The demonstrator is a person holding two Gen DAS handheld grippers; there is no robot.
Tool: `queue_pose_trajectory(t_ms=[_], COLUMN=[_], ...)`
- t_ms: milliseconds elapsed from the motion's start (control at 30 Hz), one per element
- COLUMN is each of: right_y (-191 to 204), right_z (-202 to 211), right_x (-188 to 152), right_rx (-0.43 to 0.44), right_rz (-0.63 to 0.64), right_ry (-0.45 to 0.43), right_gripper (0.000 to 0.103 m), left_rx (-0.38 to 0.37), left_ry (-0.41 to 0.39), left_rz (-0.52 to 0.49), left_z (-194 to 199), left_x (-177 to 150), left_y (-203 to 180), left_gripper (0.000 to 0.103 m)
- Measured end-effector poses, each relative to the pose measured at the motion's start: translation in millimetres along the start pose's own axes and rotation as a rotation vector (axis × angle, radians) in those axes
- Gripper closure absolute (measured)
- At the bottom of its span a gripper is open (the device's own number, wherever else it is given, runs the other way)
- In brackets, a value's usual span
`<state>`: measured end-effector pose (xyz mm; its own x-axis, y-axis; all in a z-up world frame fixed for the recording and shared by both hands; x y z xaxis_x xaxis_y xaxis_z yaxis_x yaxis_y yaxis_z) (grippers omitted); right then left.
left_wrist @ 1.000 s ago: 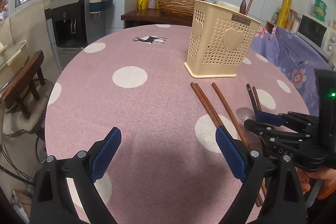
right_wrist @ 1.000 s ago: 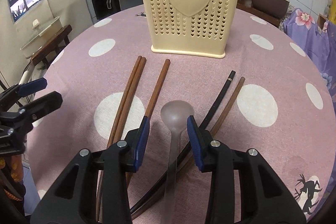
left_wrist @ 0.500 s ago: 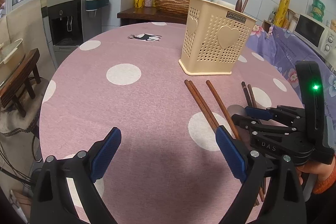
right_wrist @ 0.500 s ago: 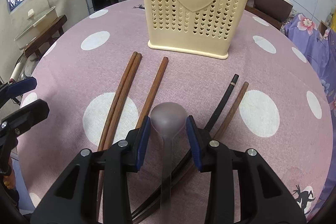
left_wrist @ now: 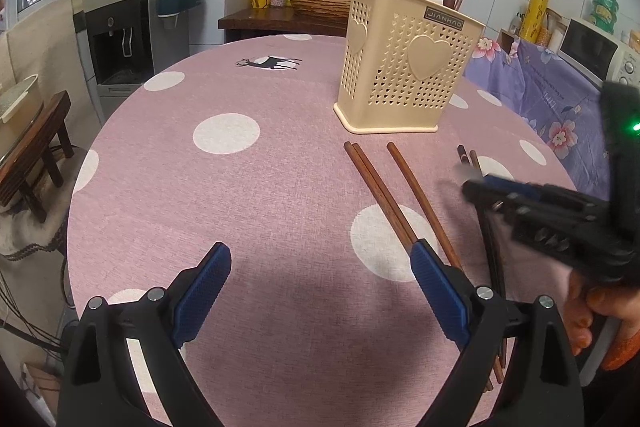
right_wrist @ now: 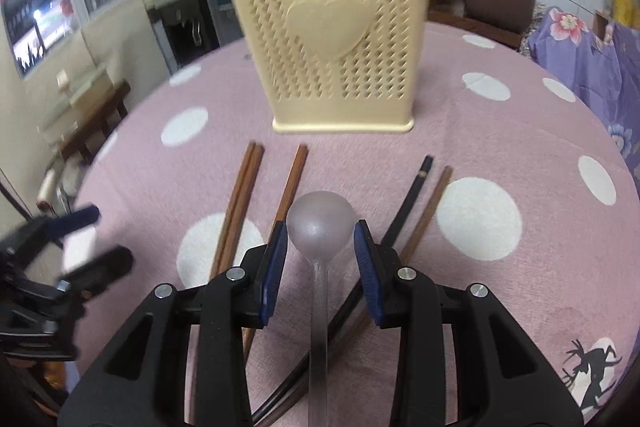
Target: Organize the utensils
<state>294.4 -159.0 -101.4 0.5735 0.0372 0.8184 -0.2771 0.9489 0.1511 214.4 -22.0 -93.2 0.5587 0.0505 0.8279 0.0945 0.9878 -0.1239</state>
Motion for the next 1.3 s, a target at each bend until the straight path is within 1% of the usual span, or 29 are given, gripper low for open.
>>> queue_pose_trajectory(t_ms=[167,233,267,333,367,433,500,533,600,667,867,1067,1133,1200,1300], right_y=[-17,-22,-24,-29,-29,-29,-28,-28,-28,-29,-36,-42,-41,-41,-40], right_z=[47,66,72,82,86,93,98,99,101,104,113,118,118,118,119], right_x=[17,20,21,21,21,21,20,20,19,18,15,14,15,15,15], right_rx=[0.002,-0.007,-0.011,-0.029,-0.036,-0.051,-0.059,-0.059,-0.063,-0.073,-0.093,-0.104,-0.106,-0.107,-0.111], right_rz=[-0.087,-0.108,-0.111,-0.114,-0.111,-0.099,-0.092,-0.093,-0.093,-0.089,-0.101,-0.113,-0.114,-0.114,-0.115], right_ry=[-0.123,-0.169,-0.181,-0.207,-0.216,-0.235,-0.248,-0.253,-0.263,-0.270,-0.291,-0.301,-0.303,-0.304,-0.305], right_gripper=[0.068,0.068,0.068,0.068,0.068,0.068,0.068,0.068,0.068,0.068,0.068,0.068,0.068,0.068,0.068], left_rx=[-0.014,-0.024,-0.030,-0.042,-0.043,-0.045,-0.064,-0.075,-0.078,-0.061,-0.012,0.026,0.029,0.037,0.049], left_ry=[0.020,0.040,0.051,0.076,0.083,0.082,0.082,0.091,0.110,0.130,0.193,0.197,0.196,0.199,0.193], left_rz=[-0.008,-0.020,-0.025,-0.042,-0.051,-0.071,-0.094,-0.107,-0.126,-0.158,-0.172,-0.187,-0.197,-0.202,-0.193], left_z=[-7,-14,-16,-25,-29,-35,-42,-48,-60,-75,-107,-117,-118,-119,-121], left_x=[0,-1,-2,0,1,9,17,21,26,29,24,28,29,30,31], left_y=[-8,-15,-19,-28,-33,-43,-54,-62,-74,-82,-86,-88,-92,-94,-96], left_gripper=[0.015,0.027,0.030,0.045,0.048,0.060,0.063,0.066,0.068,0.070,0.076,0.080,0.089,0.091,0.092])
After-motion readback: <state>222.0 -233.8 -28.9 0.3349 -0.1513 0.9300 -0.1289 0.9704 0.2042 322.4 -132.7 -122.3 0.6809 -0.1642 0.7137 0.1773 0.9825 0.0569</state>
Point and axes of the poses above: each gripper's, at about its wrist camera, not at the fingertips, and z roughly against the way its jaws point, y to its left, x to its top, the point moved 7 cm from there along -z, roughly the way its jaws point, and after that the axes turned 12 degrees about -y, right-handed, at the moved point
